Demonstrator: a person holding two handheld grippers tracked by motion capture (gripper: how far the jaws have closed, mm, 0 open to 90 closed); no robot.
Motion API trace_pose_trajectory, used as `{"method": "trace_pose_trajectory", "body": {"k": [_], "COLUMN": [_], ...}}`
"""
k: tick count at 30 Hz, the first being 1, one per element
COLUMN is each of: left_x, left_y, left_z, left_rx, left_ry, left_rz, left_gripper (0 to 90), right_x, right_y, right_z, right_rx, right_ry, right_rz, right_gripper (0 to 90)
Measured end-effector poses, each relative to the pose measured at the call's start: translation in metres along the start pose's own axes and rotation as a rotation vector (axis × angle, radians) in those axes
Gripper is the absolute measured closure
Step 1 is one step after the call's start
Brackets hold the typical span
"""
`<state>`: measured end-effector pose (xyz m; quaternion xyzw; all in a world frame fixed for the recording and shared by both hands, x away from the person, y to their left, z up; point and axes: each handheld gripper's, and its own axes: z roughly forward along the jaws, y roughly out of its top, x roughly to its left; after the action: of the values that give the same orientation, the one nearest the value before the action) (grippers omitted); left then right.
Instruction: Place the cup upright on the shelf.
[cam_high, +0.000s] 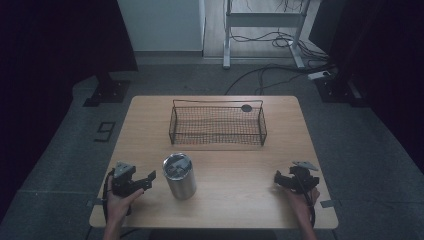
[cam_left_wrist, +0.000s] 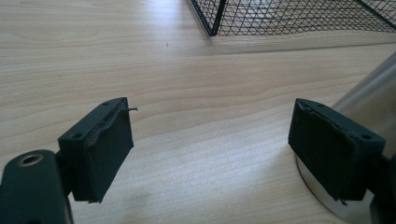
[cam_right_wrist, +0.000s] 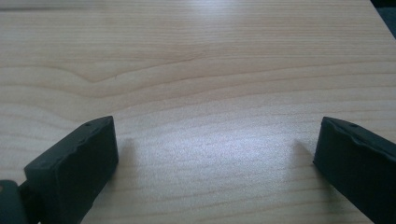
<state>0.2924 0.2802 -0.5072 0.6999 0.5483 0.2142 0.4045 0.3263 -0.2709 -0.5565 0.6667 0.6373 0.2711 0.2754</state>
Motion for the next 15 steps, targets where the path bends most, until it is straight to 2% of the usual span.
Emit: {"method": "trace_pose_trajectory", "body": {"k": [5, 7, 15], "left_x": [0.0023, 0.0034, -0.0007], "left_y": [-0.0019, -0.0027, -0.0027], "left_z": [-0.0026, -0.0022, -0.0027], "left_rx": [0.001, -0.001, 0.005], "left_ry": [-0.001, -0.023, -0.016], "left_rz": [-0.013, -0.029, -0.001], "left_gripper": [12.6, 12.0, 11.2], "right_x": [-0.0019, -0.0024, -0.0036], "right_y": [0.0004, 0.0008, 0.0011], "right_z": [0.0006, 0.0009, 0.0013], "right_rx": [-0.001, 0.0, -0.001], "right_ry": [0.013, 0.015, 0.018], "right_rz": [-0.015, -0.015, -0.018], "right_gripper": [0.0, 0.0, 0.0]}}
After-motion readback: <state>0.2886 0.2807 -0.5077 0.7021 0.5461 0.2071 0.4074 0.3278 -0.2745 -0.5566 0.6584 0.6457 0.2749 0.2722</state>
